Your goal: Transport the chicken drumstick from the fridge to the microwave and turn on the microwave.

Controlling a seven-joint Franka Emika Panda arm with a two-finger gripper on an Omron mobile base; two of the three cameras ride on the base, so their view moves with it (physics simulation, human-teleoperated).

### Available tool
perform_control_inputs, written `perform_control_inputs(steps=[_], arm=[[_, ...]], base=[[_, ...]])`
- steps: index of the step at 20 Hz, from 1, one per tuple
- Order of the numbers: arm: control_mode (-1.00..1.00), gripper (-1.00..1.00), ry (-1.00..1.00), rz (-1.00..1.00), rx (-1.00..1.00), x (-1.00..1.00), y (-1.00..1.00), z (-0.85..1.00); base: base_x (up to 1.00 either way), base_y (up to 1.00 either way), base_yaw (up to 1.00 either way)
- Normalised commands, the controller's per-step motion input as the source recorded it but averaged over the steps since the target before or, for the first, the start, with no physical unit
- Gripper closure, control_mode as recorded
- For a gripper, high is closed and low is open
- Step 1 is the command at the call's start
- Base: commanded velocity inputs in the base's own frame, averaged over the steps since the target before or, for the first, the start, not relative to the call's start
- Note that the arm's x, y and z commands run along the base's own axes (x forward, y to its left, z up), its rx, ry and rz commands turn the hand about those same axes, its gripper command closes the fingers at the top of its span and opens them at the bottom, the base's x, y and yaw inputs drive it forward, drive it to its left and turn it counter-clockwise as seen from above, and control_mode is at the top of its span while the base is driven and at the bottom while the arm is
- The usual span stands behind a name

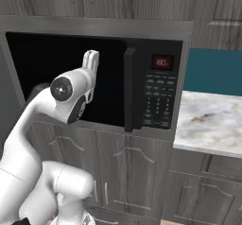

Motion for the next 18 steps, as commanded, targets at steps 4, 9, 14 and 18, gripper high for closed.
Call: perform_control_inputs(steps=[4,9,14,18], arm=[[-1.00,-1.00,-0.01,0.02,-0.03,0.24,0.00,0.00],[-1.00,-1.00,0.00,0.00,-0.03,0.33,0.00,-0.04],[-1.00,-1.00,0.00,0.00,-0.05,0.30,0.01,-0.06],[-1.00,-1.00,0.00,0.00,-0.11,0.02,0.01,-0.17]], base=[[0.00,0.00,0.00],[0.00,0.00,0.00],[0.00,0.00,0.00],[0.00,0.00,0.00]])
